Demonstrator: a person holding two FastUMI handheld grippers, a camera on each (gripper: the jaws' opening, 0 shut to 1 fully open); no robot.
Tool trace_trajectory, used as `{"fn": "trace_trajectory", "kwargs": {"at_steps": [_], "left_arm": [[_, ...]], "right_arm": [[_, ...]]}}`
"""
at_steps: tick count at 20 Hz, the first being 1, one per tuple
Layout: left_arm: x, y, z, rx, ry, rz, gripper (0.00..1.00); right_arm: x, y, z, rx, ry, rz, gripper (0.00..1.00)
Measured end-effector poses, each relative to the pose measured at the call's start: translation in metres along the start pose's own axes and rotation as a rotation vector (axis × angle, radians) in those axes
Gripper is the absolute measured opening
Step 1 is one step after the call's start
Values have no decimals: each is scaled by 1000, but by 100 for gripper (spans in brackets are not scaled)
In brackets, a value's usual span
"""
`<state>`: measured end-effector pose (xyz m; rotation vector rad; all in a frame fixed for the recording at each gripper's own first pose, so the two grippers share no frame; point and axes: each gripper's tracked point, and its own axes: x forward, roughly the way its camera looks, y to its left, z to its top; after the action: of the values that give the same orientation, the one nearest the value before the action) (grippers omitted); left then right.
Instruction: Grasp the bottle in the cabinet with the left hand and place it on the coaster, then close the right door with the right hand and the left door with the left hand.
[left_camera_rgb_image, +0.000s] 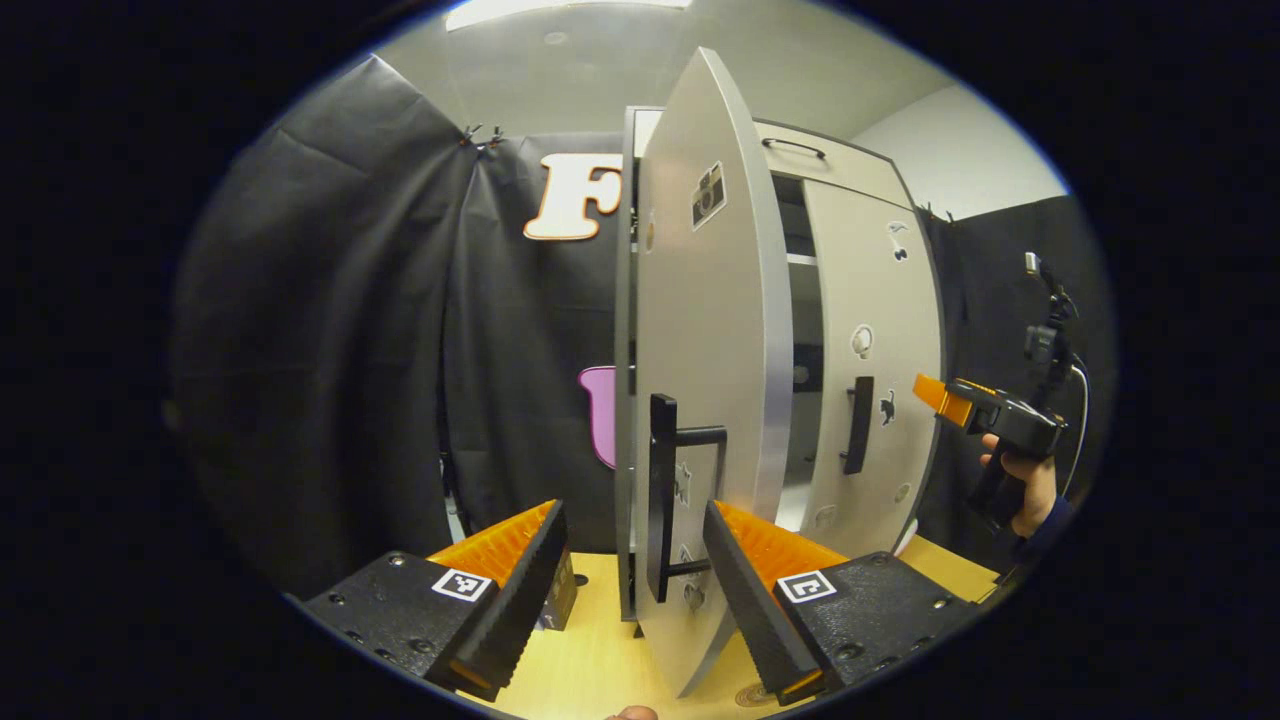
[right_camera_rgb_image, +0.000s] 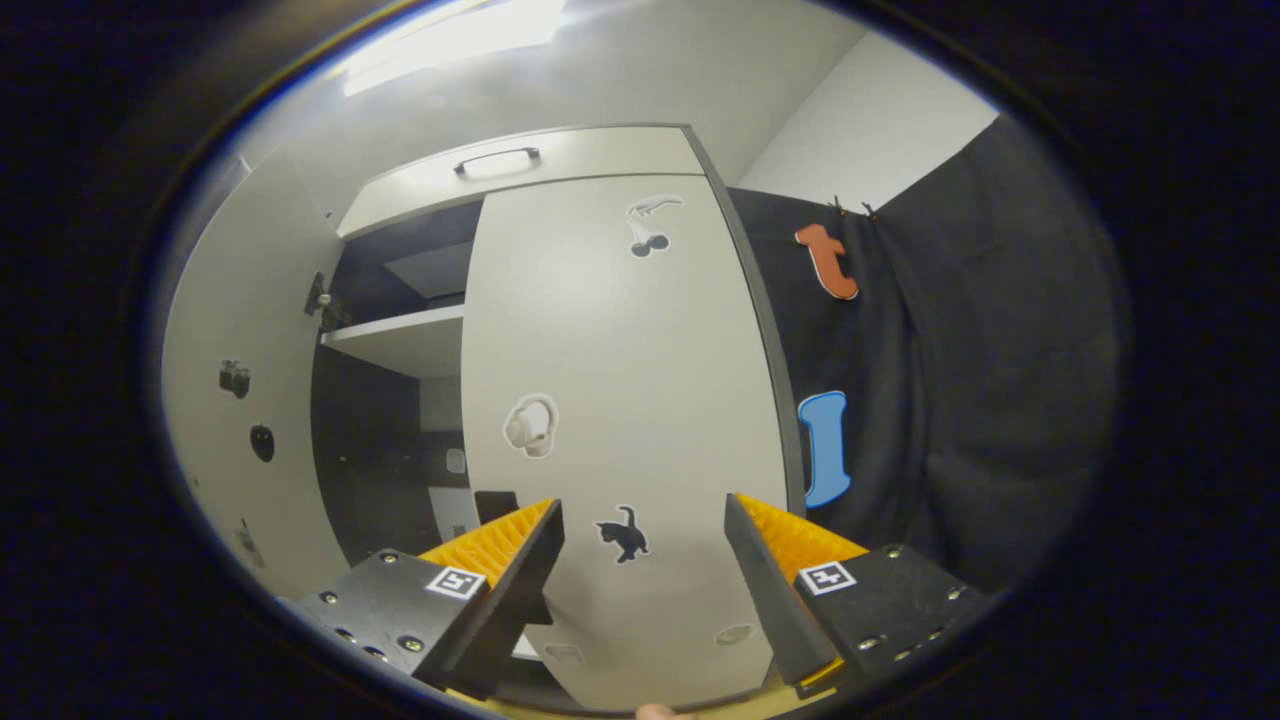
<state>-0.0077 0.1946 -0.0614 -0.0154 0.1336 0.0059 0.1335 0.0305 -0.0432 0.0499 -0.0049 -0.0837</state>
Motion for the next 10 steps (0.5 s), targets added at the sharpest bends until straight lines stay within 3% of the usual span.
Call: {"fn": "trace_trajectory", "kwargs": {"at_steps": [6,7,10], "left_arm": [[17,-33,-6,-29,-3,-49,89],[21,-34,-7,-25,1,-44,84],[32,-46,-8,-55,-3,-67,89]], "right_arm": [[-23,-54,-9,-25,42,-71,98],[-28,-65,-11,-24,50,-89,98],[-38,-97,-13,-27,66,-145,98]]}}
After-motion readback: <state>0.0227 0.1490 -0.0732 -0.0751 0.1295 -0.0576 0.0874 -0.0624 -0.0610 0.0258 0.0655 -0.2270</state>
